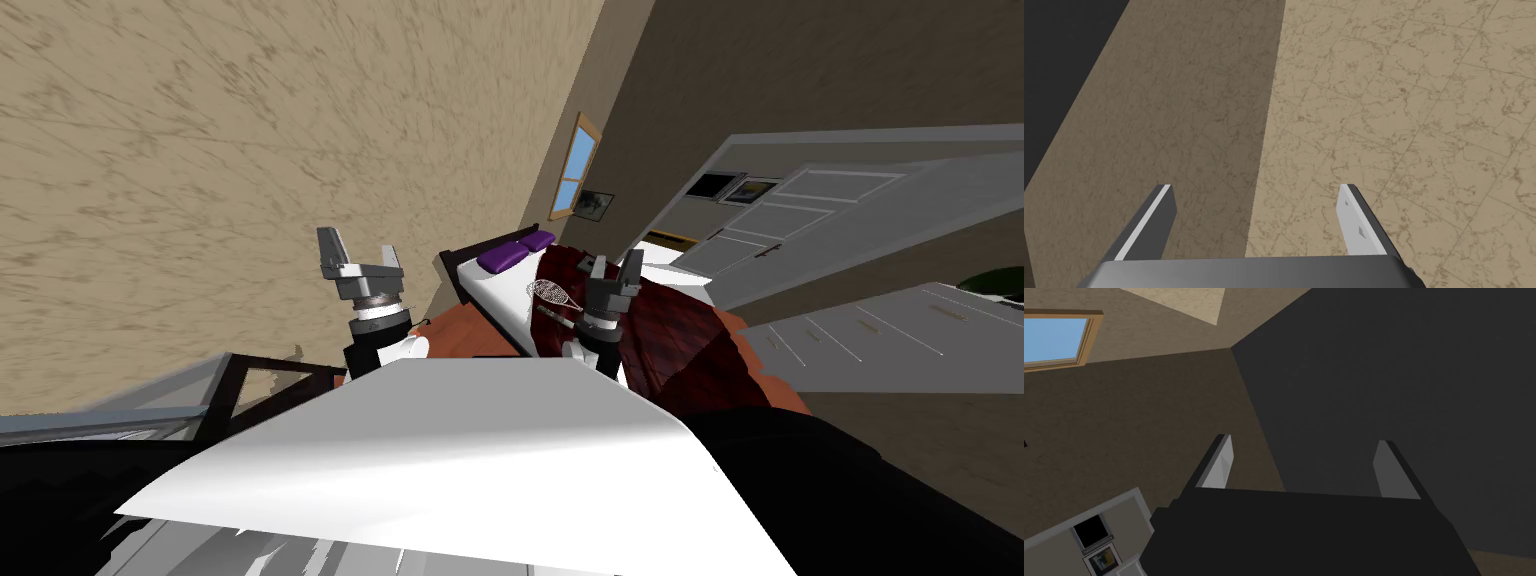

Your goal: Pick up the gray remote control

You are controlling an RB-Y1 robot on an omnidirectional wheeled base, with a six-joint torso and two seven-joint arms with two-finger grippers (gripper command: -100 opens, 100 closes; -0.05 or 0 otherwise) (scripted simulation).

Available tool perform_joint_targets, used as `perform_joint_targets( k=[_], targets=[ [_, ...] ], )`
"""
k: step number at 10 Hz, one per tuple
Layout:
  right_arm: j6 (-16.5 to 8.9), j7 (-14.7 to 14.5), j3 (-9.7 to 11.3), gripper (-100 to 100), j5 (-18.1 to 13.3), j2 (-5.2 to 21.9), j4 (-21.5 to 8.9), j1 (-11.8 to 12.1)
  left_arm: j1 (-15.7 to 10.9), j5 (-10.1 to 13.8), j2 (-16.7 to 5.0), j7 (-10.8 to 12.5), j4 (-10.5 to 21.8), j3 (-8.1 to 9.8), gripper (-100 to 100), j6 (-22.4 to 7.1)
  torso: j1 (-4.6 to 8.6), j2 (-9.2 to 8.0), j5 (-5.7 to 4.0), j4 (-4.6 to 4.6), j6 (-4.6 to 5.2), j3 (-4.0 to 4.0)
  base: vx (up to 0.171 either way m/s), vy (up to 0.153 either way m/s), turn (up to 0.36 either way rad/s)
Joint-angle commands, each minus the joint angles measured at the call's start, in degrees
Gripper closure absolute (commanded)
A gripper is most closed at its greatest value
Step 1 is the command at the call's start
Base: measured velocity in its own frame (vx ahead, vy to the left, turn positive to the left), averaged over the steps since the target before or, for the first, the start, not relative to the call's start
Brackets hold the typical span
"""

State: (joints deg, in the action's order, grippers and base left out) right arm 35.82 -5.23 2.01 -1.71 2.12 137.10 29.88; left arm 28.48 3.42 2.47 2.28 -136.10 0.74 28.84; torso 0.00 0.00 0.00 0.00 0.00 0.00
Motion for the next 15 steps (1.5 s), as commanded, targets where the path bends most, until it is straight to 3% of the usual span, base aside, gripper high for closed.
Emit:
perform_joint_targets(
  k=[1, 6, 7, 10, 11, 13, 14, 15],
  targets=[
    [-0.9, -1.2, 1.2, -100, -0.5, 2.7, -0.8, 0.0, 0.0, 0.0, 0.0, 0.0, 0.0, 0.00, 0, 0.0, 0.00, 0.00, 0.00, 0.00, 0.00, 0.00, -0.063, 0.037, 0.070],
    [-4.6, -6.1, 6.2, -100, -2.7, 10.3, -5.0, -0.1, 0.0, 0.0, 0.0, 0.0, 0.0, -0.01, 0, 0.0, -0.43, -0.59, 0.10, -0.14, -0.02, -0.35, -0.146, 0.091, 0.097],
    [-4.6, -6.1, 6.2, -100, -2.7, 10.5, -5.0, -0.1, 0.0, 0.0, 0.0, 0.0, 0.0, -0.02, 0, 0.0, -0.46, -0.64, 0.11, -0.14, -0.01, -0.37, -0.110, 0.074, 0.031],
    [-7.3, -10.0, 10.1, -100, -4.7, 15.9, -9.5, -0.3, 0.0, 0.0, 0.0, 0.0, 0.0, -0.01, 0, 0.0, -0.38, -0.51, 0.08, -0.11, -0.01, -0.29, -0.137, 0.106, 0.130],
    [-7.3, -10.0, 10.1, -100, -4.7, 16.6, -9.5, -0.3, 0.0, 0.0, 0.0, 0.0, 0.0, -0.02, 0, 0.0, -0.47, -0.65, 0.11, -0.14, -0.01, -0.37, -0.122, 0.089, 0.050],
    [-9.0, -12.6, 12.8, -100, -6.4, 20.5, -13.2, -0.4, 0.0, 0.0, 0.0, 0.0, 0.0, -0.01, 0, 0.0, -0.24, -0.44, 0.06, -0.11, 0.00, -0.26, -0.095, 0.085, 0.151],
    [-9.0, -12.6, 12.8, -100, -6.4, 21.2, -13.4, -0.4, 0.0, 0.0, 0.0, 0.0, 0.0, -0.01, 0, 0.0, -0.31, -0.43, 0.07, -0.10, -0.01, -0.25, -0.080, 0.100, 0.063],
    [-9.8, -13.9, 14.2, -100, -7.3, 23.4, -15.6, -0.5, 0.0, 0.0, 0.0, 0.0, 0.0, -0.01, 0, 0.0, -0.30, -0.37, 0.08, -0.10, 0.02, -0.22, -0.090, 0.100, 0.112]
  ],
)
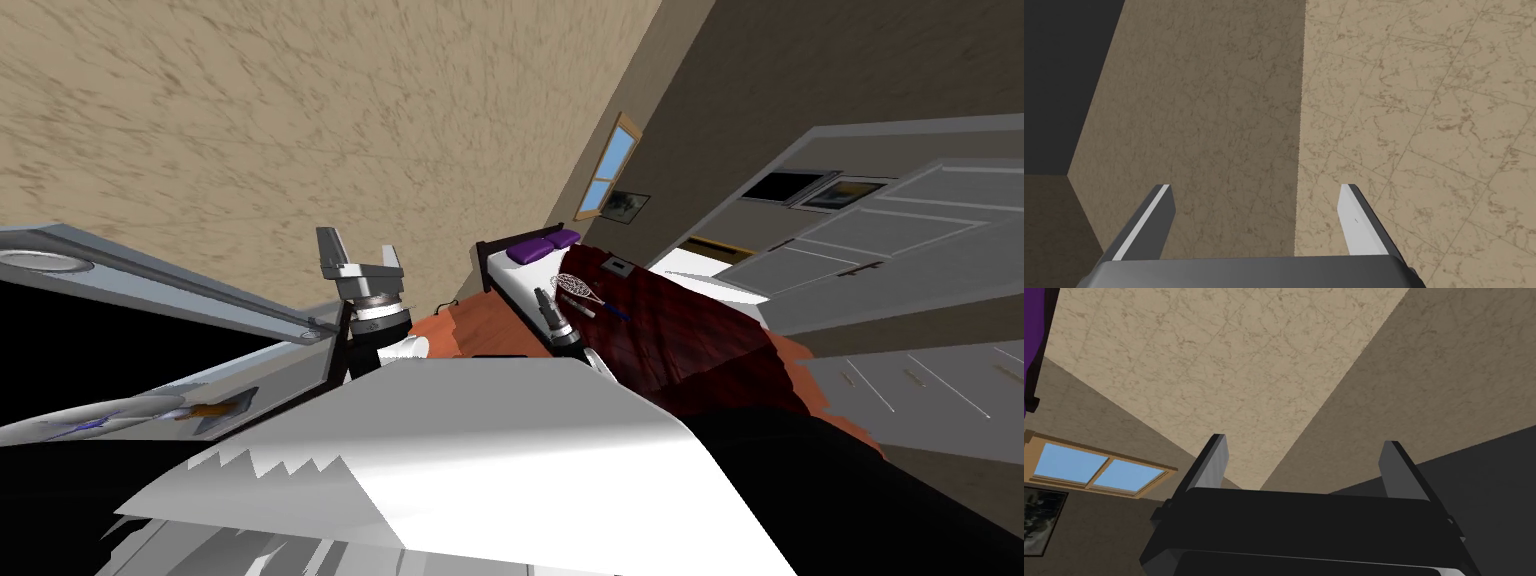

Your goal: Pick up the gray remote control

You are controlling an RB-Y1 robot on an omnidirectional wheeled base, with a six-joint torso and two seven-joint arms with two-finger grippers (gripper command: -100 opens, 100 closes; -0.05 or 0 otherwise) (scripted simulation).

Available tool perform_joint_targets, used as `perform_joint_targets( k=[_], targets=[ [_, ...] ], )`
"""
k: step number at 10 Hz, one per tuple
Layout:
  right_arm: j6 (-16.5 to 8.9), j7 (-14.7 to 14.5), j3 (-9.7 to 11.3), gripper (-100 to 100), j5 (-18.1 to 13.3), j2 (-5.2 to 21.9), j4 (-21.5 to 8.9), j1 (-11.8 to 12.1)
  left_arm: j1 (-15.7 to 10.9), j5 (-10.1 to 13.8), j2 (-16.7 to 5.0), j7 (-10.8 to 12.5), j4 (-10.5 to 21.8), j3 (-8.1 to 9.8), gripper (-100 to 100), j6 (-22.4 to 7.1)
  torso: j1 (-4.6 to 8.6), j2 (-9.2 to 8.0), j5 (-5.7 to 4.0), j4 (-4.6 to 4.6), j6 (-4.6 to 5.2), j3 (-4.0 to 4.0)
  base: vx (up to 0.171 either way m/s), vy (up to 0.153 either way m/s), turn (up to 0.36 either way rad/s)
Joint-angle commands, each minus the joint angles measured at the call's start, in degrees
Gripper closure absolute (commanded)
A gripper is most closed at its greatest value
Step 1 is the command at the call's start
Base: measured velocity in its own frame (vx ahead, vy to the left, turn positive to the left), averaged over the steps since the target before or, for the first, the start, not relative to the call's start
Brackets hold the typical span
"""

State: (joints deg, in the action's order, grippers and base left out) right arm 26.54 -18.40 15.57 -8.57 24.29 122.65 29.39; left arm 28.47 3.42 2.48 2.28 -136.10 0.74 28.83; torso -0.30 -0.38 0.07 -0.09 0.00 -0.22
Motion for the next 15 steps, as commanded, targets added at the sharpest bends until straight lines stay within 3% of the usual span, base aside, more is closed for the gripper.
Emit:
perform_joint_targets(
  k=[1, 4, 6, 8, 9, 10, 11, 12, 13, 15],
  targets=[
    [-1.2, -1.9, 2.0, -100, -1.4, 2.9, -2.9, -0.1, 0.0, 0.0, 0.0, 0.0, 0.0, 0.00, 0, 0.0, 0.00, 0.00, 0.00, 0.00, 0.00, 0.00, -0.131, 0.136, 0.228],
    [-1.8, -3.1, 3.3, -100, -2.3, 6.4, -6.1, -0.2, 0.0, 0.0, 0.0, 0.0, 0.0, 0.00, 0, 0.0, 0.08, 0.06, -0.01, 0.01, 0.00, 0.03, -0.061, 0.081, 0.078],
    [-2.8, -5.3, 6.0, -100, -4.5, 10.5, -10.2, -0.3, 0.0, 0.0, 0.0, 0.0, 0.0, 0.00, 0, 0.0, 0.14, 0.18, -0.03, 0.04, 0.01, 0.10, -0.047, 0.089, 0.186],
    [-2.8, -5.3, 6.0, -100, -4.5, 11.5, -11.8, -0.3, 0.0, 0.0, 0.0, 0.0, 0.0, 0.01, 0, 0.0, 0.15, 0.14, -0.02, 0.02, 0.04, 0.07, -0.029, 0.049, 0.024],
    [-3.2, -6.2, 7.2, -100, -5.6, 14.1, -13.8, -0.4, 0.0, 0.0, 0.0, 0.0, 0.0, 0.01, 0, 0.0, 0.28, 0.22, -0.05, 0.04, 0.04, 0.12, -0.012, 0.050, 0.154],
    [-3.2, -6.2, 7.2, -100, -5.6, 14.1, -14.8, -0.4, 0.0, 0.0, 0.0, 0.0, 0.0, 0.01, 0, 0.0, 0.24, 0.26, -0.05, 0.05, 0.01, 0.14, -0.013, 0.045, 0.088],
    [-3.5, -7.1, 8.4, -100, -6.7, 16.6, -16.7, -0.5, 0.0, 0.0, 0.0, 0.0, 0.0, 0.01, 0, 0.0, 0.27, 0.26, -0.05, 0.05, 0.04, 0.14, -0.008, 0.049, 0.180],
    [-3.5, -7.1, 8.4, -100, -6.7, 16.6, -18.0, -0.5, 0.0, 0.0, 0.0, 0.0, 0.0, 0.01, 0, 0.0, 0.26, 0.27, -0.05, 0.05, 0.02, 0.15, -0.003, 0.039, 0.068],
    [-3.6, -7.8, 9.6, -100, -7.8, 19.1, -20.1, -0.5, 0.0, 0.0, 0.0, 0.0, 0.0, 0.01, 0, 0.0, 0.29, 0.30, -0.06, 0.05, 0.04, 0.16, 0.003, 0.045, 0.126],
    [-3.6, -7.8, 9.6, -100, -7.8, 19.1, -21.3, -0.5, 0.0, 0.0, 0.0, 0.0, 0.0, 0.01, 0, 0.0, 0.31, 0.34, -0.06, 0.06, 0.04, 0.19, 0.007, 0.024, 0.038]
  ],
)
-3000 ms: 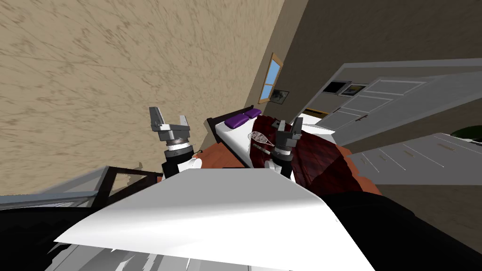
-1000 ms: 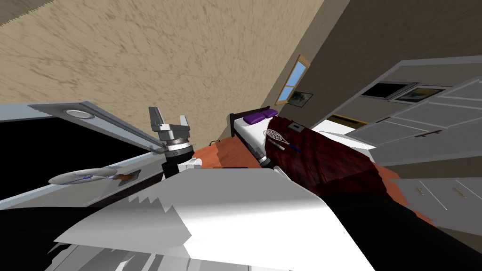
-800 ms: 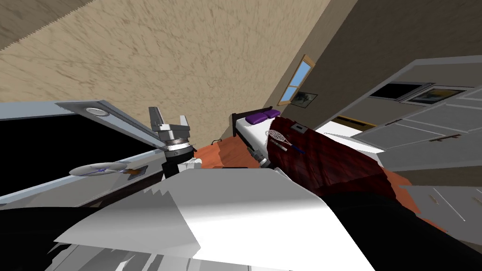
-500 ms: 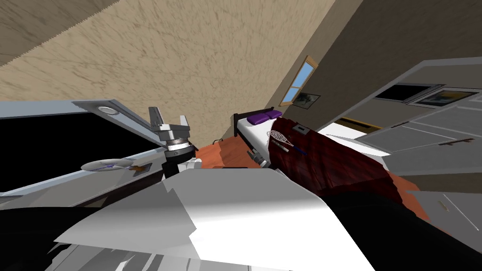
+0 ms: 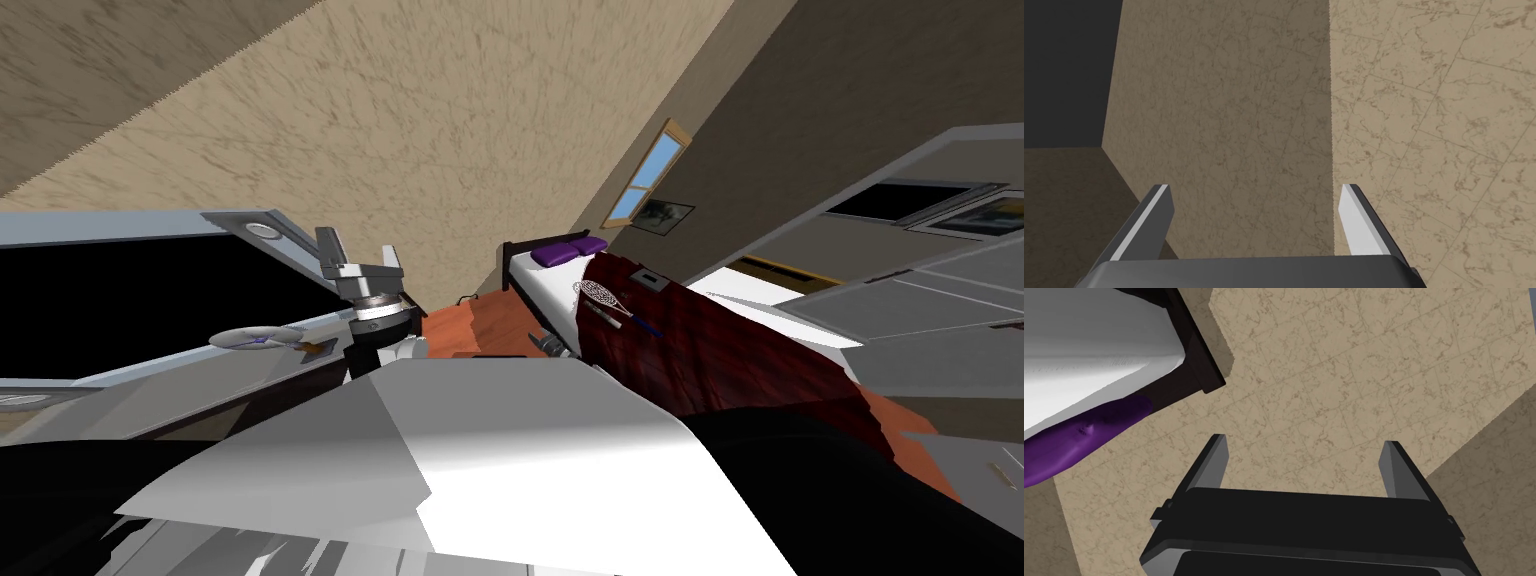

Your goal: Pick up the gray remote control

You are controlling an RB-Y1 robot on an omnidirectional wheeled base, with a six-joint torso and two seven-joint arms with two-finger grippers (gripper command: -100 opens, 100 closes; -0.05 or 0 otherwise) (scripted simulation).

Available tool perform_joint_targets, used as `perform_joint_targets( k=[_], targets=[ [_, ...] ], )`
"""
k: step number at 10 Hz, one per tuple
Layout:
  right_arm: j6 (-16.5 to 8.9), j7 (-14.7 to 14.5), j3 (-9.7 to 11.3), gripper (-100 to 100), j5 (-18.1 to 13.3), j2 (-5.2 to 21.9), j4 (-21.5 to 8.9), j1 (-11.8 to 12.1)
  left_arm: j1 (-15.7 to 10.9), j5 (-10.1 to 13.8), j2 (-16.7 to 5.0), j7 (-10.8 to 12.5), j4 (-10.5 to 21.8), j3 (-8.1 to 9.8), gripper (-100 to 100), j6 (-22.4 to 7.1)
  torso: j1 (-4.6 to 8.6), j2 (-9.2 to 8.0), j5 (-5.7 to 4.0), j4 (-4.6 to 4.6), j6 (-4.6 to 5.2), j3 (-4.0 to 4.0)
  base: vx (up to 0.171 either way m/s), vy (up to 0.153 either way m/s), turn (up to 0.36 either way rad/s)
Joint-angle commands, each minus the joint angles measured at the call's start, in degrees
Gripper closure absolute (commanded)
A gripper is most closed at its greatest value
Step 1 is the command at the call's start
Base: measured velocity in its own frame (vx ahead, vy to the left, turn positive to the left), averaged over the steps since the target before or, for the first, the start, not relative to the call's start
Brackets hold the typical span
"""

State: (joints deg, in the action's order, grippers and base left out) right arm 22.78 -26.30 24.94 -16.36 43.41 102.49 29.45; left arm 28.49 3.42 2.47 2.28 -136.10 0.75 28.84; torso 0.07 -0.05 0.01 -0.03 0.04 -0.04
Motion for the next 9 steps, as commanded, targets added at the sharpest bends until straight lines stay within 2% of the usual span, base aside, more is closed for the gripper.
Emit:
perform_joint_targets(
  k=[1, 2, 3, 4, 5, 6, 7, 8, 9],
  targets=[
    [0.1, -0.6, 1.3, -100, -1.2, 2.3, -2.9, -0.6, 0.0, 0.0, 0.0, 0.0, 0.0, 0.00, 0, 0.0, 0.00, 0.00, 0.00, 0.00, 0.00, 0.00, 0.010, 0.024, 0.178],
    [0.1, -0.6, 1.3, -100, -1.2, 2.3, -4.5, -0.6, 0.0, 0.0, 0.0, 0.0, 0.0, 0.00, 0, 0.0, 0.00, 0.03, 0.00, 0.00, -0.04, 0.01, 0.015, 0.017, 0.086],
    [0.2, -1.1, 2.2, -100, -2.4, 4.4, -7.6, -0.7, 0.0, 0.0, 0.0, 0.0, 0.0, 0.00, 0, 0.0, 0.02, 0.03, -0.01, 0.01, 0.00, 0.02, 0.028, 0.021, 0.135],
    [0.2, -1.1, 2.2, -100, -2.4, 4.7, -8.0, -0.7, 0.0, 0.0, 0.0, 0.0, 0.0, 0.00, 0, 0.0, 0.02, 0.08, 0.00, 0.01, -0.03, 0.04, 0.030, 0.014, 0.072],
    [0.4, -1.5, 3.1, -100, -3.5, 7.0, -9.6, -0.7, 0.0, 0.0, 0.0, 0.0, 0.0, 0.00, 0, 0.0, 0.02, 0.08, -0.01, 0.02, 0.00, 0.05, 0.043, 0.014, 0.153],
    [0.4, -1.5, 3.1, -100, -3.5, 7.0, -11.4, -0.7, 0.0, 0.0, 0.0, 0.0, 0.0, 0.00, 0, 0.0, 0.03, 0.14, -0.01, 0.03, -0.03, 0.07, 0.039, 0.001, 0.080],
    [0.7, -1.8, 3.9, -100, -4.6, 9.2, -14.3, -0.8, 0.0, 0.0, 0.0, 0.0, 0.0, 0.00, 0, 0.0, 0.07, 0.13, -0.02, 0.03, 0.00, 0.08, 0.043, 0.005, 0.156],
    [0.7, -1.8, 3.9, -100, -4.6, 9.2, -14.9, -0.8, 0.0, 0.0, 0.0, 0.0, 0.0, 0.00, 0, 0.0, 0.07, 0.14, -0.01, 0.03, -0.02, 0.08, 0.042, -0.014, 0.069],
    [1.1, -1.9, 4.6, -100, -5.8, 11.3, -17.5, -0.8, 0.0, 0.0, 0.0, 0.0, 0.0, 0.00, 0, 0.0, 0.12, 0.14, -0.02, 0.03, 0.00, 0.08, 0.068, -0.017, 0.147]
  ],
)
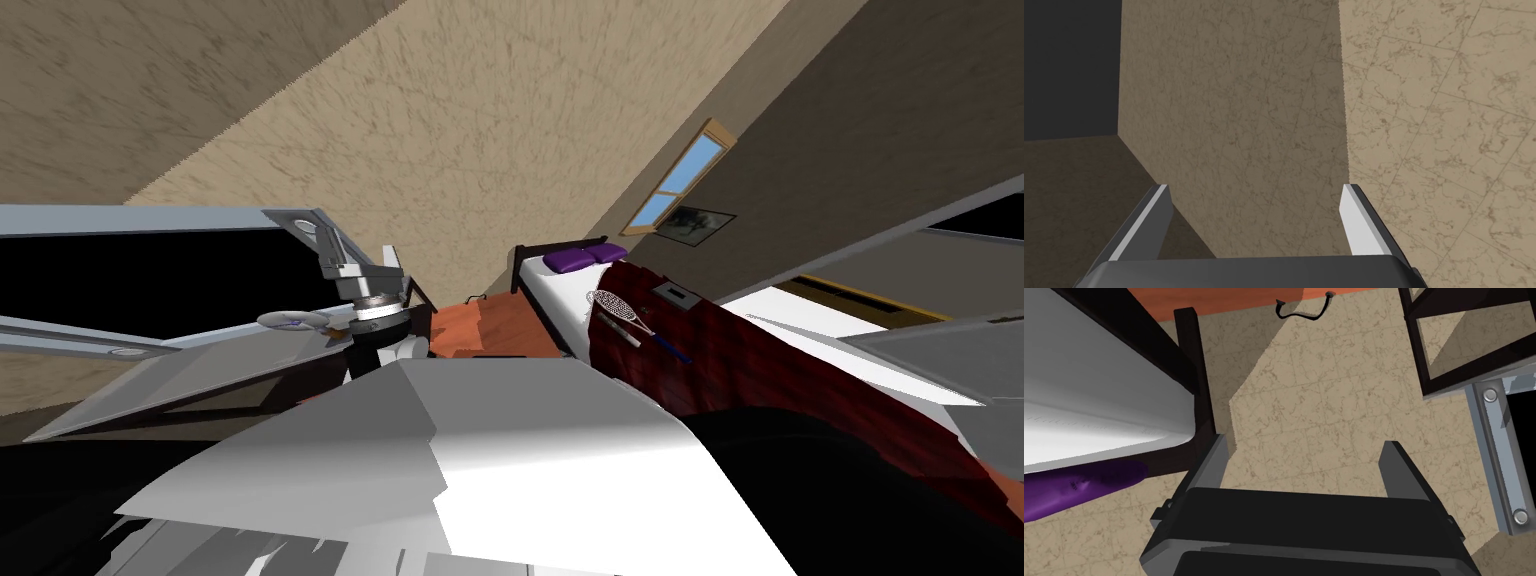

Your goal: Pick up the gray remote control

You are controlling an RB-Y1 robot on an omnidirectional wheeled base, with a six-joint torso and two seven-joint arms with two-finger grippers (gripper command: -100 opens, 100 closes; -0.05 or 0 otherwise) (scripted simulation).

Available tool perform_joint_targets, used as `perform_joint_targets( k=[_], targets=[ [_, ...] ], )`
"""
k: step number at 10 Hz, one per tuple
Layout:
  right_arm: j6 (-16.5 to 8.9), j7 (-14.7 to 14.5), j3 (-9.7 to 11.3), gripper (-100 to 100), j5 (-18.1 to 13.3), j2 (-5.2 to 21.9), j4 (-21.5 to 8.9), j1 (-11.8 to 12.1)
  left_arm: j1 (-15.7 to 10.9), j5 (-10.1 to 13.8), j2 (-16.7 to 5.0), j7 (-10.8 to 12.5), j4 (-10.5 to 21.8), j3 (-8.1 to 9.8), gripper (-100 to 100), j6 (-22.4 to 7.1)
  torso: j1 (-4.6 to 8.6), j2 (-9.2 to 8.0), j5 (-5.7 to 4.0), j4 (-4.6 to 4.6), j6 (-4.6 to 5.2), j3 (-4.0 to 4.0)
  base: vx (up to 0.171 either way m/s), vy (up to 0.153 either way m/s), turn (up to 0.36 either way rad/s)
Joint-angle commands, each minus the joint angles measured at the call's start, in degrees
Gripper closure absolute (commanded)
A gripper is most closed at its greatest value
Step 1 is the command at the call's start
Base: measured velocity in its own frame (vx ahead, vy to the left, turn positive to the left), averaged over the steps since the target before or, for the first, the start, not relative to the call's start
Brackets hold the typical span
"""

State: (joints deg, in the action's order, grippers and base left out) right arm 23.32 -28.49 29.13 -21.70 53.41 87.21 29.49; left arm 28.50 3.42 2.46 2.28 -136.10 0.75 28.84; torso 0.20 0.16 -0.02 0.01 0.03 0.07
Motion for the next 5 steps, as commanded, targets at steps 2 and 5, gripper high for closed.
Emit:
perform_joint_targets(
  k=[2, 5],
  targets=[
    [1.1, 0.2, 1.0, -100, -1.5, 3.4, -4.9, -0.8, 0.0, 0.0, 0.0, 0.0, 0.0, 0.00, 0, 0.0, 0.02, 0.00, -0.01, 0.00, 0.01, 0.01, 0.063, -0.025, 0.100],
    [2.3, 0.5, 1.9, -100, -3.5, 6.8, -11.9, -0.9, 0.0, 0.0, 0.0, 0.0, 0.0, 0.00, 0, 0.0, 0.09, 0.05, -0.01, 0.01, 0.01, 0.03, 0.085, -0.042, 0.133]
  ],
)
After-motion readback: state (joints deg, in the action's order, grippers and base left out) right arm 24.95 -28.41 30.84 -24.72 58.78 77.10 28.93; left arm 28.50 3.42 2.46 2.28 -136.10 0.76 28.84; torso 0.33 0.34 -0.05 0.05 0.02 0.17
